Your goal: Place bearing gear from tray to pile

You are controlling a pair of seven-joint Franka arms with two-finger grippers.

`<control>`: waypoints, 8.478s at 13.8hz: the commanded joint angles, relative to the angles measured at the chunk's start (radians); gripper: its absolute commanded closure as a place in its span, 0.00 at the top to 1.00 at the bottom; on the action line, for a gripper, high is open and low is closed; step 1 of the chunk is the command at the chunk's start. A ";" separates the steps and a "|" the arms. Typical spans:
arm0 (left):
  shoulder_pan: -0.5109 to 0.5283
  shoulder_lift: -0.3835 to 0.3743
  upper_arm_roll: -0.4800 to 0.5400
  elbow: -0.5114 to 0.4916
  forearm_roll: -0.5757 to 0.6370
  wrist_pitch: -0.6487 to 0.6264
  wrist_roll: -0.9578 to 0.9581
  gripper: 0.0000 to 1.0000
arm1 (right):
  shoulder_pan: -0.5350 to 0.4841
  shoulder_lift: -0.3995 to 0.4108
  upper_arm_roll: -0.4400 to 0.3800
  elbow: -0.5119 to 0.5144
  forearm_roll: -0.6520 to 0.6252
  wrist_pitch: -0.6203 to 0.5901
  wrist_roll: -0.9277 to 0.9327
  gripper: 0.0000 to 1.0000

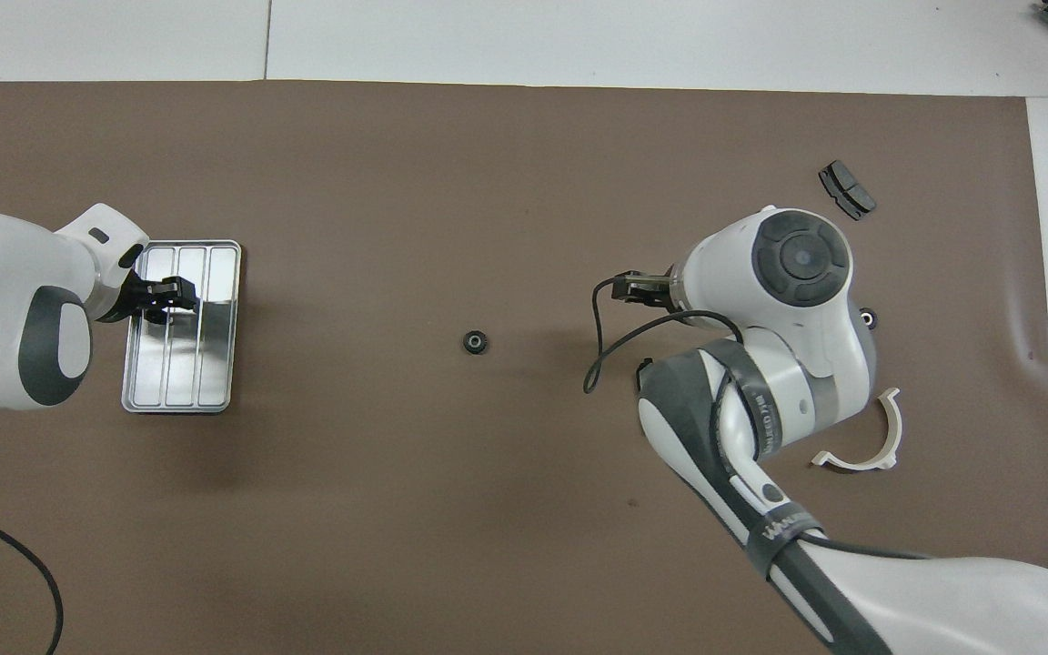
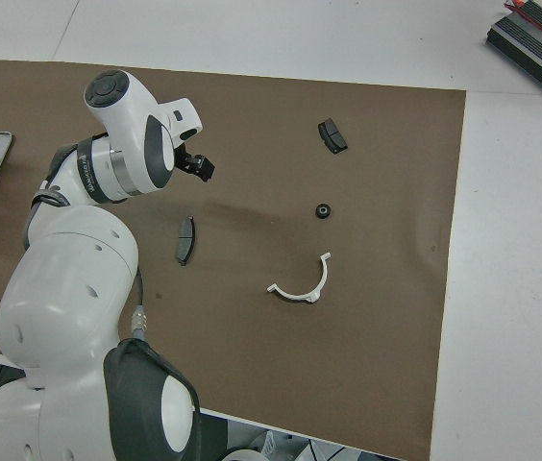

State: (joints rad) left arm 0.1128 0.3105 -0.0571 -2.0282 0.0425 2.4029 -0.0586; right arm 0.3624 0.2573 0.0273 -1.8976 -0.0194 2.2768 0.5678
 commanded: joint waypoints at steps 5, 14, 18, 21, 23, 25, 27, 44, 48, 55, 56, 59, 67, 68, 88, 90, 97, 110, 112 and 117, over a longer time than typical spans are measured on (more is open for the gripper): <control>0.021 -0.038 -0.009 -0.047 0.017 0.019 0.005 0.21 | 0.180 0.263 -0.006 0.293 0.013 -0.022 0.282 1.00; 0.002 -0.016 -0.012 0.066 0.008 -0.041 -0.007 0.00 | 0.268 0.367 -0.006 0.365 0.016 0.003 0.330 0.88; -0.001 -0.014 -0.017 0.075 0.007 -0.041 -0.013 0.00 | 0.283 0.369 -0.006 0.342 0.012 0.030 0.328 0.71; -0.028 -0.014 -0.017 0.077 -0.004 -0.034 -0.064 0.00 | 0.288 0.370 -0.006 0.338 0.010 0.039 0.328 0.57; -0.059 -0.014 -0.017 0.077 -0.006 -0.027 -0.119 0.00 | 0.288 0.369 -0.006 0.333 0.010 0.055 0.328 0.52; -0.090 -0.014 -0.017 0.075 -0.004 -0.022 -0.183 0.00 | 0.290 0.370 -0.006 0.322 0.010 0.073 0.328 0.51; -0.133 -0.014 -0.017 0.075 -0.004 -0.021 -0.254 0.00 | 0.294 0.367 -0.006 0.307 0.010 0.081 0.328 0.38; -0.631 -0.004 -0.017 0.054 -0.006 0.151 -0.834 0.13 | -0.035 -0.130 -0.007 -0.241 0.021 0.016 -0.167 0.00; -0.671 0.001 -0.017 0.058 -0.004 0.173 -0.840 0.96 | -0.134 -0.174 -0.009 -0.322 0.068 0.024 -0.342 0.00; -0.497 -0.001 -0.020 0.202 -0.004 0.050 -0.811 1.00 | -0.293 -0.225 -0.010 -0.465 0.111 0.082 -0.626 0.39; -0.455 0.001 -0.024 0.256 -0.013 -0.002 -0.808 1.00 | -0.309 -0.227 -0.009 -0.466 0.111 0.079 -0.643 0.60; -0.339 -0.004 -0.024 0.391 -0.136 -0.186 -0.663 1.00 | -0.245 -0.227 -0.007 -0.442 0.113 0.070 -0.588 1.00; -0.055 -0.102 0.006 0.459 -0.096 -0.566 -0.041 1.00 | 0.065 -0.100 -0.009 -0.206 0.093 0.079 -0.131 1.00; -0.056 -0.119 0.006 0.482 -0.022 -0.614 -0.029 1.00 | 0.091 -0.063 -0.009 -0.149 0.093 0.069 -0.081 1.00; -0.101 -0.346 -0.015 0.243 0.005 -0.579 0.022 1.00 | 0.294 0.393 -0.007 0.394 -0.047 -0.034 0.287 0.39; -0.101 -0.346 -0.015 0.243 0.005 -0.581 0.022 1.00 | 0.296 0.389 -0.007 0.365 -0.048 -0.030 0.288 0.36; -0.107 -0.346 -0.017 0.249 0.005 -0.585 0.022 1.00 | 0.216 0.349 -0.023 0.362 -0.056 -0.028 0.255 0.00; -0.105 -0.352 -0.015 0.250 0.005 -0.585 0.028 1.00 | -0.265 0.140 -0.020 0.031 -0.034 0.140 -0.419 0.03; -0.105 -0.352 -0.015 0.252 0.005 -0.585 0.028 1.00 | -0.315 0.149 -0.018 0.035 -0.034 0.144 -0.471 0.25; -0.105 -0.352 -0.015 0.252 0.005 -0.587 0.028 1.00 | -0.324 0.140 -0.018 0.044 -0.033 0.129 -0.476 1.00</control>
State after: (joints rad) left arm 0.0177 -0.0144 -0.0827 -1.7485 0.0538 1.8104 -0.0434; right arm 0.0471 0.4168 -0.0032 -1.8520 -0.0604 2.4065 0.1109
